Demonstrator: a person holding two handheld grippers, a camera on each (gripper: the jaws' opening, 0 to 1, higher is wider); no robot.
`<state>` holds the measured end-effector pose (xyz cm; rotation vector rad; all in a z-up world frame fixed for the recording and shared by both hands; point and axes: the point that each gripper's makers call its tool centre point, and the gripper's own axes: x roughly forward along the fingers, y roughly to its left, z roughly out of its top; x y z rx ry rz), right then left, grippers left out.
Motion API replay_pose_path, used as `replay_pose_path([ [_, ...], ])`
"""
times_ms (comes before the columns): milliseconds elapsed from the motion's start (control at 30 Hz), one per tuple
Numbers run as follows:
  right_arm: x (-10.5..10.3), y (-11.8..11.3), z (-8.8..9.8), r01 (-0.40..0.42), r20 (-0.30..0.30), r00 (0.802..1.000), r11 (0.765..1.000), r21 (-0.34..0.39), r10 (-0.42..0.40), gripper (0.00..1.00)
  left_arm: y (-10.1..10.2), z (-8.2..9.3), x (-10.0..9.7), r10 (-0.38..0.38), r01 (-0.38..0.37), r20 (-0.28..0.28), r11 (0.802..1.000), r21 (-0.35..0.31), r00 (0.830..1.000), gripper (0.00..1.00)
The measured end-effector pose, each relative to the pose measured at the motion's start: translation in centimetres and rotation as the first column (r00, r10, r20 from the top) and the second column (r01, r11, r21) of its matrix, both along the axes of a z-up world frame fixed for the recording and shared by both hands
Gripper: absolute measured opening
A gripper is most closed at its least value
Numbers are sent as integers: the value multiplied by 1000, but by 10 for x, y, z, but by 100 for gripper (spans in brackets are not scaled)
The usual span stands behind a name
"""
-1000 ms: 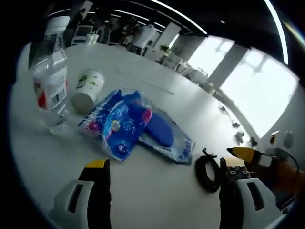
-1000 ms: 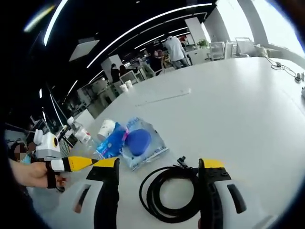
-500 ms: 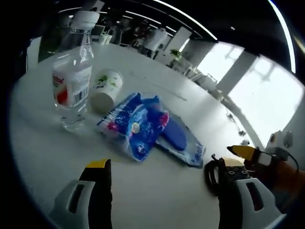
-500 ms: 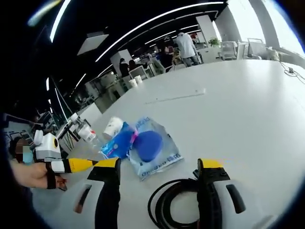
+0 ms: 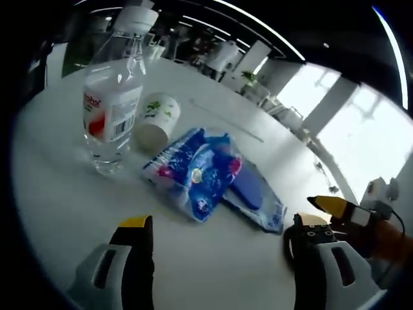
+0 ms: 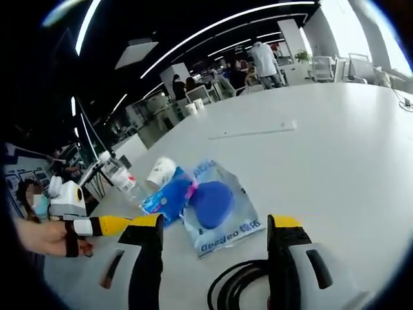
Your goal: Arrange the tabletop items into an orderly group along one side of the table until the central work area is clear of visible clutter.
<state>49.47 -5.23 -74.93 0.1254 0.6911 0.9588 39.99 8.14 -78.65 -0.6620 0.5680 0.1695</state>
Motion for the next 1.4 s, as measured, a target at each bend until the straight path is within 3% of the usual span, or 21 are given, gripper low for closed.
replay_pose_path([
  [633, 11, 35, -7, -120, 16, 993, 993, -3, 120, 62, 13, -11, 5, 78, -78, -26, 997, -7, 997, 81],
  [967, 10, 66, -4, -232, 68, 971, 973, -1, 231, 61, 19, -19, 7, 99, -99, -39, 995, -8, 994, 78],
  [1400, 28, 96, -5, -290, 114, 951, 957, 0, 288, 57, 26, -19, 17, 127, -127, -37, 992, -14, 991, 74],
])
